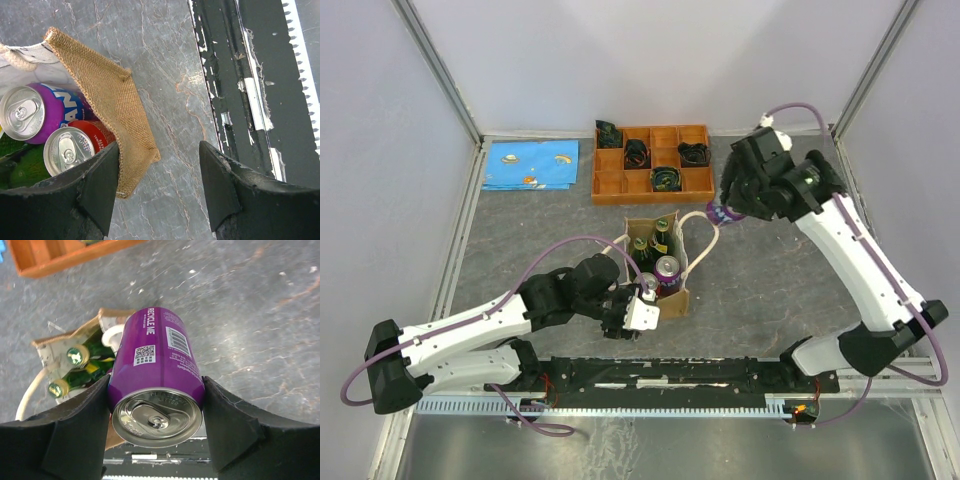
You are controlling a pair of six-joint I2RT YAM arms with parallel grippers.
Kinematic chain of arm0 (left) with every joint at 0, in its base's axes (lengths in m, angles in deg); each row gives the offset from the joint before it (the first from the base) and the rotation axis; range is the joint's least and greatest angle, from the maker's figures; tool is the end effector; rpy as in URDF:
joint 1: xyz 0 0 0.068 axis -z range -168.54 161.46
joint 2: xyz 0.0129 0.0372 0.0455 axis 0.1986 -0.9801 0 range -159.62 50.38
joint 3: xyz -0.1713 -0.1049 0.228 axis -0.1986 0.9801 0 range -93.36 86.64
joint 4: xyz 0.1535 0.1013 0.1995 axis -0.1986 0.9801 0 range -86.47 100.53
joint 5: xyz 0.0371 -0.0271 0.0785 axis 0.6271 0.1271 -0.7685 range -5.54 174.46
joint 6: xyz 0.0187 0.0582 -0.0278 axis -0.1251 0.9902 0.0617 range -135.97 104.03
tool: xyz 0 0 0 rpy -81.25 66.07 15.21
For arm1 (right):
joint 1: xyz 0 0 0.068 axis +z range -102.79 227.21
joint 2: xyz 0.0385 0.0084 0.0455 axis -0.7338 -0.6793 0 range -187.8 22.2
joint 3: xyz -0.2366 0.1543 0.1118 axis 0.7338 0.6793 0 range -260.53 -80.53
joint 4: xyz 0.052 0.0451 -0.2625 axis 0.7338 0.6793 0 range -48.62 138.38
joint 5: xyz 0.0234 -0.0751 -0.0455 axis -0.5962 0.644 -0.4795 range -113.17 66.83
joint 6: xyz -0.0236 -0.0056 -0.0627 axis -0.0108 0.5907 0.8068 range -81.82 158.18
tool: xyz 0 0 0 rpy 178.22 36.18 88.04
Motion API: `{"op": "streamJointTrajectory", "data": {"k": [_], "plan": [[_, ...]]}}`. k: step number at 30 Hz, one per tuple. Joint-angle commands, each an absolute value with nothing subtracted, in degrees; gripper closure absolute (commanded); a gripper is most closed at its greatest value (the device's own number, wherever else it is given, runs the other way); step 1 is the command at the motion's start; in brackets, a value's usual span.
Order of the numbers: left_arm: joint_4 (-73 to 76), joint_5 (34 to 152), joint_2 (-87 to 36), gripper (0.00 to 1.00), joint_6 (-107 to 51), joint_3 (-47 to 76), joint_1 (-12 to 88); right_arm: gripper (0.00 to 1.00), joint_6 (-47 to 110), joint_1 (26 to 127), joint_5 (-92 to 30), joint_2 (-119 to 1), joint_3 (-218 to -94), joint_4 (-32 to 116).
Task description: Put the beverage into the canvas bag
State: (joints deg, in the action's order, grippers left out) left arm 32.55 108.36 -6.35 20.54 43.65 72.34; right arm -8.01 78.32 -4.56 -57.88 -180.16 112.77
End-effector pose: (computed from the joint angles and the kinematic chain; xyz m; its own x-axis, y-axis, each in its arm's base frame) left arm 0.0834 -0.1944 0.2750 0.2957 0.5870 -0.7537 0.9549 -0.2041 0.2157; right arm 0.2373 0.1233 0.4489 -0.6976 0.3778 -0.6088 0.2636 0.9254 0.2723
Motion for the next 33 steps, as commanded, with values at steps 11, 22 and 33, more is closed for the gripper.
{"op": "streamJointTrajectory", "data": {"k": [11,22,33], "plan": [[32.09,111.36,-7.16,0.31,22.19,43.32,73.26,1.00,-7.82,94.77,-11.79,-62.60,-182.55,101.17],[32.36,111.45,-7.97,0.31,22.26,42.92,73.25,1.00,-11.07,102.68,-12.01,-61.76,-174.91,105.49],[33.02,111.22,-7.20,0.31,22.46,43.32,73.24,1.00,-12.93,105.01,-11.30,-60.34,-171.76,110.82]]}}
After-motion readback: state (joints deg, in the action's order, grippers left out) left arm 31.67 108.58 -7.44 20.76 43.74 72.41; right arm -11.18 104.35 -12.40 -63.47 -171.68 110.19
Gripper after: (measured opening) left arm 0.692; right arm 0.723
